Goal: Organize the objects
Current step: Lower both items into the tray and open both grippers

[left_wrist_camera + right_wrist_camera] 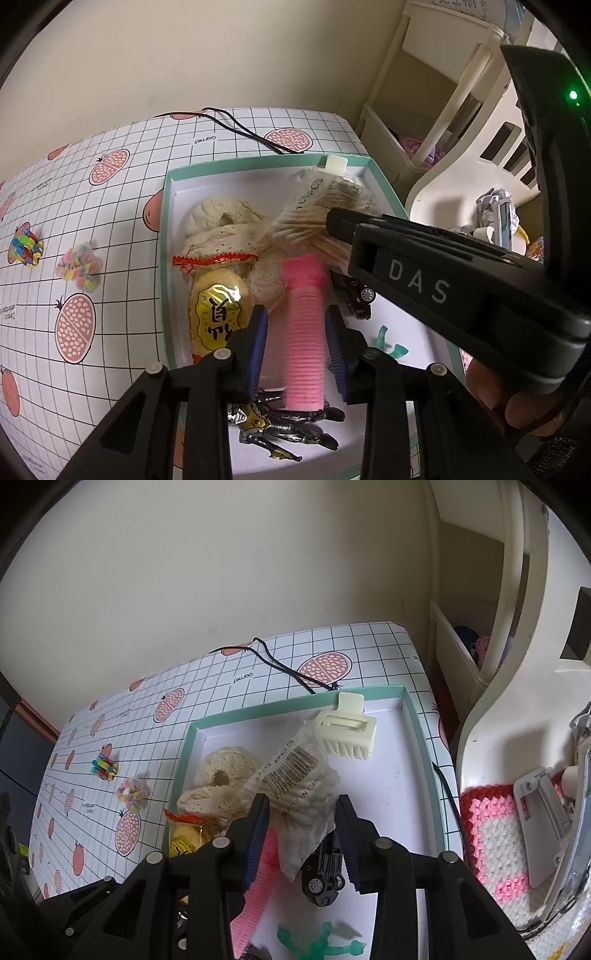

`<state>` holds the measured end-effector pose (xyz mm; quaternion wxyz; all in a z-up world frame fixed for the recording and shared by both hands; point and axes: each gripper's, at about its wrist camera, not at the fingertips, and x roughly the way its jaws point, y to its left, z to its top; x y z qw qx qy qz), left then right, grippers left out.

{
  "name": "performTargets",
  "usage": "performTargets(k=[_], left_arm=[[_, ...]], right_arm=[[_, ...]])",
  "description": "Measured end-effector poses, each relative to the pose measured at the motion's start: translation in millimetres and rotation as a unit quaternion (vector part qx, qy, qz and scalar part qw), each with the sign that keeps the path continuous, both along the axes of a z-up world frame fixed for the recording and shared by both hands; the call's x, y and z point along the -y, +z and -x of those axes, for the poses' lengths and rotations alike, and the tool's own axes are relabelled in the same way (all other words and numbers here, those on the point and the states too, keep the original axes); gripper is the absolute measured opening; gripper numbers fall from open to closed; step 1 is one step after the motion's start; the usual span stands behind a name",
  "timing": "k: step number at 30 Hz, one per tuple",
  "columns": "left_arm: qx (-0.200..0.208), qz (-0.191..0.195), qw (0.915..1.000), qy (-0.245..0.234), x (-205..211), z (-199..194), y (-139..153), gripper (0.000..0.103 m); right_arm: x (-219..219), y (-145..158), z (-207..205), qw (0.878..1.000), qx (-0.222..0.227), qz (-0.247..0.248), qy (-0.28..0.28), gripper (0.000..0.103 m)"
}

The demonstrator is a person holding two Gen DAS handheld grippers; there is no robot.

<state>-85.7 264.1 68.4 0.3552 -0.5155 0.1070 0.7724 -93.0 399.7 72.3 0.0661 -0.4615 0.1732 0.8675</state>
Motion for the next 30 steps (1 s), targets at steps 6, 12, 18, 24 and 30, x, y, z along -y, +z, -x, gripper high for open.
performTargets(k=[6, 12, 18, 24, 30], left_arm=[[-0.002, -0.007, 0.9999, 0.014, 5, 8, 7, 0.033], [-0.015, -0.015, 0.9989, 0.042, 19, 20, 18, 0.034], [-0.036, -0.021, 0.9961, 0.077, 36, 36, 28, 0.046], [-0.043, -0.024, 0.9916, 0.12, 55, 53, 32, 0.058], [-0.049, -0.025, 0.9875, 0.147, 67, 62, 32, 0.071]], right_arm=[[1, 6, -2, 1.0, -0.01, -0.006, -0.002, 0.04], [3, 16, -5, 1.0, -0.02, -0.012, -0.001, 0.04], [11, 19, -4, 1.0, -0.022, -0.017, 0.008, 0.041], [21, 20, -3, 0.999, -0.023, -0.024, 0.02, 0.05], [29, 20, -3, 0.999, -0.023, -0.033, 0.028, 0.058]])
